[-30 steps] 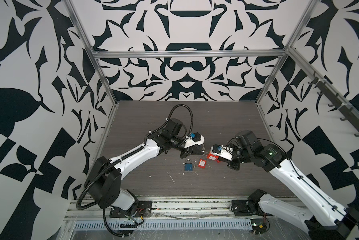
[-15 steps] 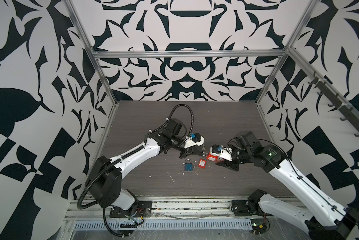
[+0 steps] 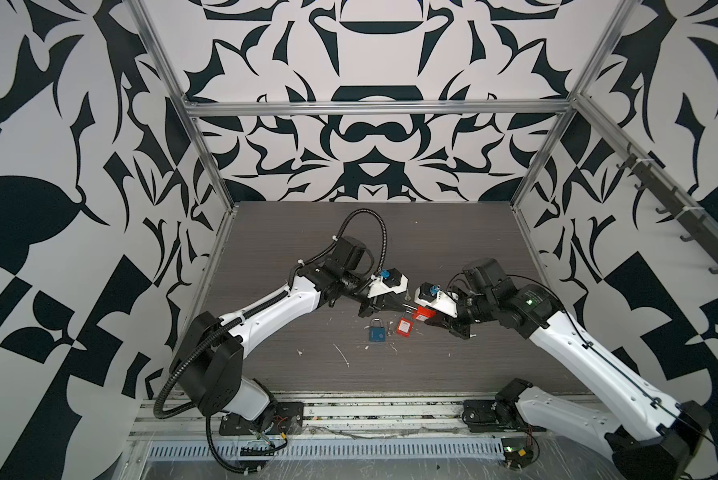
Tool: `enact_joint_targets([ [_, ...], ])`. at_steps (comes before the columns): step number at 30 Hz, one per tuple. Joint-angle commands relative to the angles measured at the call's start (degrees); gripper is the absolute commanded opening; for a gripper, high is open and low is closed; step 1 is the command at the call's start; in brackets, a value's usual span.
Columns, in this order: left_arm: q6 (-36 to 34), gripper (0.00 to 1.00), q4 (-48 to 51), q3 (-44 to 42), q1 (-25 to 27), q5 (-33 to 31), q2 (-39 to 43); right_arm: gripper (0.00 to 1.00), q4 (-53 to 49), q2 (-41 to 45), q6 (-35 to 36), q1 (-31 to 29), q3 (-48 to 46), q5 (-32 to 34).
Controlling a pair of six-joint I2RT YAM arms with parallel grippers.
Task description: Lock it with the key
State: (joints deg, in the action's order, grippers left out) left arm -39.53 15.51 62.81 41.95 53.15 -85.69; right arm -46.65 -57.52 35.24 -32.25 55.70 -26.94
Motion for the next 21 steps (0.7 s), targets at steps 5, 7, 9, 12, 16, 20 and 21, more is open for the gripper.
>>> enact_joint_targets([
  [5, 1.9, 0.03, 1.0, 1.4, 0.1, 2.2, 0.2, 0.07, 8.2, 3.0, -2.9, -0.4, -1.8, -4.3],
  [7, 4.8, 0.22, -3.1, -0.3, -0.8, 3.6, 0.7, 0.06, 10.6, 4.1, -4.4, -0.3, -2.9, -4.3],
  [9, 8.3, 0.32, -8.3, -2.7, -1.7, 4.2, 1.4, 0.05, 13.2, 5.4, -5.8, -0.3, -4.5, -4.1],
  [12, 13.9, 0.36, -17.3, -7.5, -2.5, 4.5, 2.6, 0.05, 16.2, 6.1, -7.4, -0.3, -5.7, -3.9],
  [16, 23.1, 0.36, -33.9, -14.9, -2.7, 3.5, 4.0, 0.05, 16.5, 5.2, -7.8, -0.3, -5.6, -3.3],
  [20, 28.3, 0.36, -42.4, -17.6, -2.8, 3.6, 3.6, 0.05, 16.2, 4.3, -7.9, -0.3, -5.3, -2.9],
  [21, 28.7, 0.36, -42.8, -17.6, -2.7, 3.9, 3.5, 0.05, 16.2, 4.2, -7.9, -0.4, -5.3, -2.9],
])
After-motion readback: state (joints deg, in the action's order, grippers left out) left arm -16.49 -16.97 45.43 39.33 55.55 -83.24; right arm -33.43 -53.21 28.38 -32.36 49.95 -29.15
